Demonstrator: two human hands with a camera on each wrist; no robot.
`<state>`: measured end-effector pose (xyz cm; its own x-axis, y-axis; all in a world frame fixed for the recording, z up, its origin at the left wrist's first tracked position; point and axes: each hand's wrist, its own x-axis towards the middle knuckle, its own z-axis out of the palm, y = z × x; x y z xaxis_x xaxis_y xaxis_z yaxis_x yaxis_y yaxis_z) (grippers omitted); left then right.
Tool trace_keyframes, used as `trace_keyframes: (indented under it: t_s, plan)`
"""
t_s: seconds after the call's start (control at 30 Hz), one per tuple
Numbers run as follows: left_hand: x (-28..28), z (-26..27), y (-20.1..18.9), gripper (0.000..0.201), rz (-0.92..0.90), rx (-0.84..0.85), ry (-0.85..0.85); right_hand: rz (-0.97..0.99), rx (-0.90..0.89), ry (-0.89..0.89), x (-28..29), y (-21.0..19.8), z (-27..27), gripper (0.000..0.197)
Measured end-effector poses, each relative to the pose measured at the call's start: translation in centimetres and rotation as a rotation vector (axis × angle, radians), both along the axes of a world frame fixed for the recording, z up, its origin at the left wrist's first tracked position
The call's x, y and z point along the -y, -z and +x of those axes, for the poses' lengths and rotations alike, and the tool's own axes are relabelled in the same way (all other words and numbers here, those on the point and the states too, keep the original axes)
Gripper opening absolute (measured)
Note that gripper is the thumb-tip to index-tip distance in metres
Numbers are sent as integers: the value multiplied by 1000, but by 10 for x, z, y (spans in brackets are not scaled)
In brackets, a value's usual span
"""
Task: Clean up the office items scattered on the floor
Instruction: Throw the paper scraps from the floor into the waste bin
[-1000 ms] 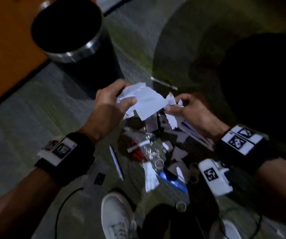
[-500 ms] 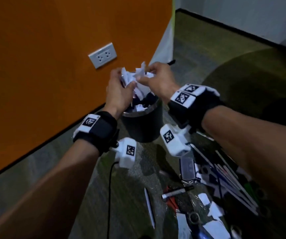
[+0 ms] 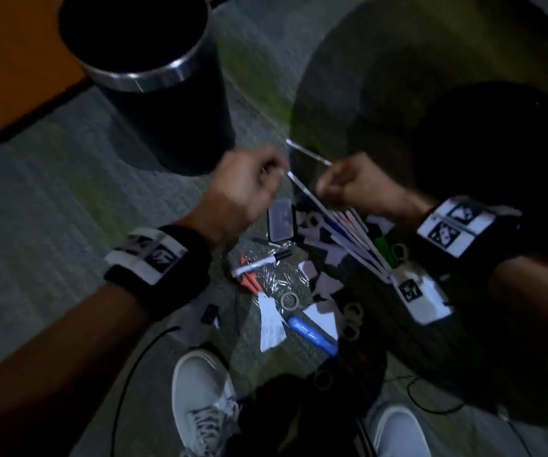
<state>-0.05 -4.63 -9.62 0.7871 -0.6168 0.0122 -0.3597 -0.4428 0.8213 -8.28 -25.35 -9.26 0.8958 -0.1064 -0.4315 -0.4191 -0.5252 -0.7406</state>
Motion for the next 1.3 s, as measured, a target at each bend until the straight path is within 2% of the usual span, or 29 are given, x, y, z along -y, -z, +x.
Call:
trace_keyframes:
  t_s: [0.1,0.2,0.27,0.33,0.4,0.5,0.6,0.67,0.77,0.83,0.9,0.97,1.03,1.1,1.2,1.3]
  plan:
    - [17,-45,55,20,252,-92,253,-161,-106,-110,14,59,-50,16]
    - [24,-80,102,23,468,-162,482,-209,-194,-74,22,111,-84,16]
    - [26,-95,127,22,530,-131,559,-223,-273,-69,18,138,-100,15]
    - [24,-104,141,28,594,-23,600,-286,-232,-15,12,160,-112,20]
    - [23,-109,151,42,663,83,602,-392,-206,31,2,171,-116,31]
    - [31,-114,161,43,657,176,513,-447,-202,197,-13,185,-116,47]
    - [42,-115,162,42,730,183,505,-424,-202,468,-29,196,-110,44]
    - [47,-114,163,38,753,170,493,-388,-185,559,-39,201,-108,39]
    - [51,-113,167,25,714,156,487,-445,-53,593,-49,200,-105,25]
    - [55,-114,166,20,733,112,499,-526,-32,563,-47,197,-105,18]
    - [52,-113,169,20,696,37,481,-381,-83,559,-40,197,-108,20]
    - [47,-109,174,17,580,-109,413,-277,-54,577,-32,202,-114,19]
    - [40,-107,178,19,441,-262,392,-259,-25,572,-29,201,-121,30]
    - [38,-112,177,29,376,-326,460,-284,5,520,-32,200,-123,40]
    - [44,-119,179,38,421,-280,458,-268,18,522,-32,197,-122,32]
    - [46,-129,183,39,477,-204,468,-282,-4,438,-27,197,-118,20]
